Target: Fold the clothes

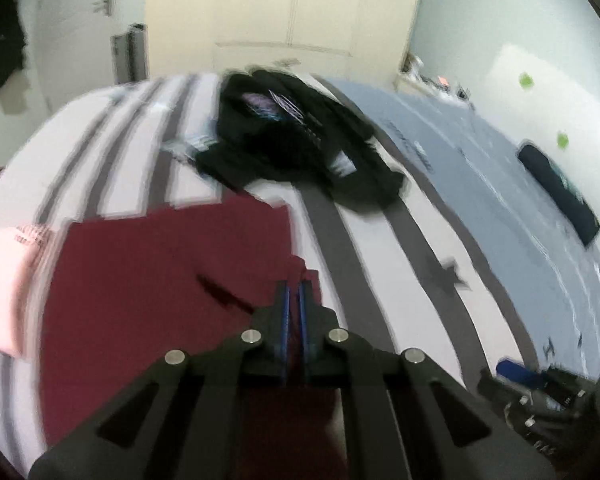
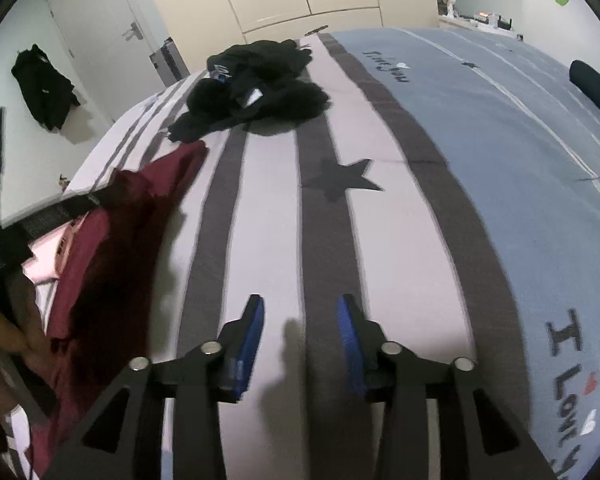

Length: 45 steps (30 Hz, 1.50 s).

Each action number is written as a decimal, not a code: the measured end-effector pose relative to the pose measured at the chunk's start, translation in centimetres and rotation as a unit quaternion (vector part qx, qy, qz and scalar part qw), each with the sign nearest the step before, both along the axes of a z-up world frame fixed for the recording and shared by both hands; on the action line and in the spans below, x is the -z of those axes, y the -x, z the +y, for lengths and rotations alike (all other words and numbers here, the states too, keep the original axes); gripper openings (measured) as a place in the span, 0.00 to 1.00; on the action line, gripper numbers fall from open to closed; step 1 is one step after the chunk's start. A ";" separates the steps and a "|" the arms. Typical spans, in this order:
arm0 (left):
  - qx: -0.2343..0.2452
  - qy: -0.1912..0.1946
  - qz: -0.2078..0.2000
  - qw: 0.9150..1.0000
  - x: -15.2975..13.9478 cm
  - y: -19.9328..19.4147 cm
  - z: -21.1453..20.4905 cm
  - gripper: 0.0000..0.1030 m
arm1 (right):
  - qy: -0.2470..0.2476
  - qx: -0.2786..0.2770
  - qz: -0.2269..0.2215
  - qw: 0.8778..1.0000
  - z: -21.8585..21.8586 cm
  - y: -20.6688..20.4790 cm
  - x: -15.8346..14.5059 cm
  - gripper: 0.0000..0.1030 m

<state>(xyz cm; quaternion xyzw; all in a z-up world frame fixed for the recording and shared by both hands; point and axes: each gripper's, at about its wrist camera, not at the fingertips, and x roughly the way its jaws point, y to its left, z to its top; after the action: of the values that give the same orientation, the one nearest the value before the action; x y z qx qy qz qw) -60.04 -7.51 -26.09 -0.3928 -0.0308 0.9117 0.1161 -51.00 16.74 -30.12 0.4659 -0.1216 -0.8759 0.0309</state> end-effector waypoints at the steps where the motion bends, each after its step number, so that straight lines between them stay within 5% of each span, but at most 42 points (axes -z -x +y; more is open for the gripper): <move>1: -0.011 0.000 0.005 1.000 -0.7 0.6 -1.9 0.03 | 0.001 -0.002 0.001 1.000 -0.7 0.4 0.0 0.37; 8: -0.069 0.008 -0.018 0.997 -0.9 6.1 -14.4 0.03 | 0.027 -0.015 0.004 1.000 -6.4 6.1 -0.3 0.37; 14: -0.078 -0.011 -0.056 0.995 1.7 8.9 -20.2 0.03 | 0.046 -0.032 -0.002 0.998 -10.4 13.0 0.2 0.38; 21: -0.064 -0.054 -0.096 0.992 5.0 10.8 -22.6 0.03 | 0.037 -0.038 -0.029 0.998 -12.7 18.0 1.9 0.48; 28: -0.041 -0.036 -0.100 0.993 5.9 12.5 -22.1 0.03 | 0.036 -0.026 -0.046 0.998 -13.0 20.6 3.9 0.47; 29: -0.041 -0.035 -0.103 0.993 6.0 12.8 -22.2 0.03 | 0.036 -0.025 -0.045 0.998 -13.0 20.9 4.0 0.43; 32: -0.041 -0.033 -0.105 0.993 6.3 13.0 -22.4 0.03 | 0.033 -0.033 -0.048 0.998 -13.1 22.2 4.2 0.07; 33: -0.040 -0.034 -0.103 0.993 6.3 12.9 -22.5 0.03 | 0.033 -0.033 -0.040 0.998 -13.2 22.4 3.9 0.04; 40: -0.030 -0.065 -0.065 0.995 4.4 12.6 -22.7 0.03 | 0.031 -0.018 0.011 0.999 -12.0 22.7 1.4 0.02; 45: -0.040 -0.049 -0.089 0.994 6.4 13.8 -22.9 0.03 | 0.038 -0.015 0.009 0.999 -11.5 23.5 1.8 0.02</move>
<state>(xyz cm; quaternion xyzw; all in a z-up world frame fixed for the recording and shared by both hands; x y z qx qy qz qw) -73.81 -30.37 -32.45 -0.4643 -0.1010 0.8747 0.0951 -74.46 5.29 -31.97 0.4585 -0.1473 -0.8741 0.0632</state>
